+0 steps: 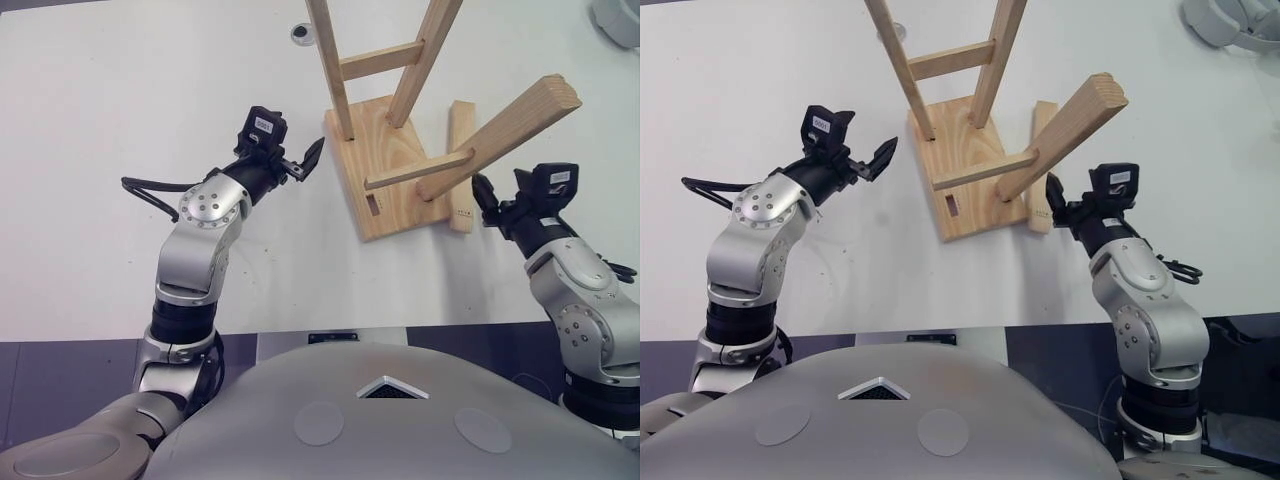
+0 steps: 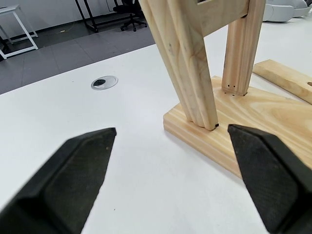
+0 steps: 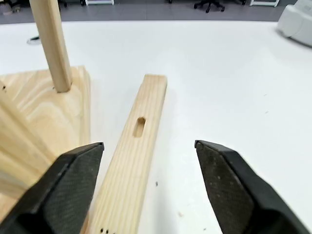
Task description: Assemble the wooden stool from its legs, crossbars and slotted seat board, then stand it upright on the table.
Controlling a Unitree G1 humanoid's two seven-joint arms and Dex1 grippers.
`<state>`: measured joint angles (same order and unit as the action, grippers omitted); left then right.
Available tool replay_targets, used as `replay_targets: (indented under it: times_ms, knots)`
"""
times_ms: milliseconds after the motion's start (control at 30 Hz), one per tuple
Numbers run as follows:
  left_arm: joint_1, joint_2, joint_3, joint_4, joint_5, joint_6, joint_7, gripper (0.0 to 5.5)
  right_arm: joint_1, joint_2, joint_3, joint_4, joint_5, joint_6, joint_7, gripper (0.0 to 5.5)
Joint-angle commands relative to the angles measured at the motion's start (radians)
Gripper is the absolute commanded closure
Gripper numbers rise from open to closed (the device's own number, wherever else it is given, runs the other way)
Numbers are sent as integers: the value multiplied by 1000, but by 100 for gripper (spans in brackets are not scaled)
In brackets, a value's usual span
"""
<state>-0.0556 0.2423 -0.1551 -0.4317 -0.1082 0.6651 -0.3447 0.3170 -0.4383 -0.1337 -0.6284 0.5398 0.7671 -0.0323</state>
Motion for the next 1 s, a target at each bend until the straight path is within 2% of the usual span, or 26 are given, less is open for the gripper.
replay_targets:
  times_ms: [33,267,400,533,767,900,1000]
  knots:
    - [-27,6,-12,13,2,6,-1,129,-24,24,30,34,-37,55,-1,200]
    - [-28,-6,-24,15,4,4,13,129,-64,56,52,90,-48,142,20,200]
    - [-28,-9,-28,14,3,4,16,129,-72,12,63,126,-76,213,50,200]
    - [-29,-9,-18,0,2,13,20,129,-52,-52,-4,120,-112,251,72,200]
    - [-41,-15,-8,1,0,7,22,129,-59,12,-9,120,-125,177,112,335]
    - [-53,-15,18,8,-19,1,12,129,-89,28,-45,136,-138,86,140,341]
    - [-81,-17,80,7,-59,-15,-2,129,-156,38,-132,130,-122,-25,165,341]
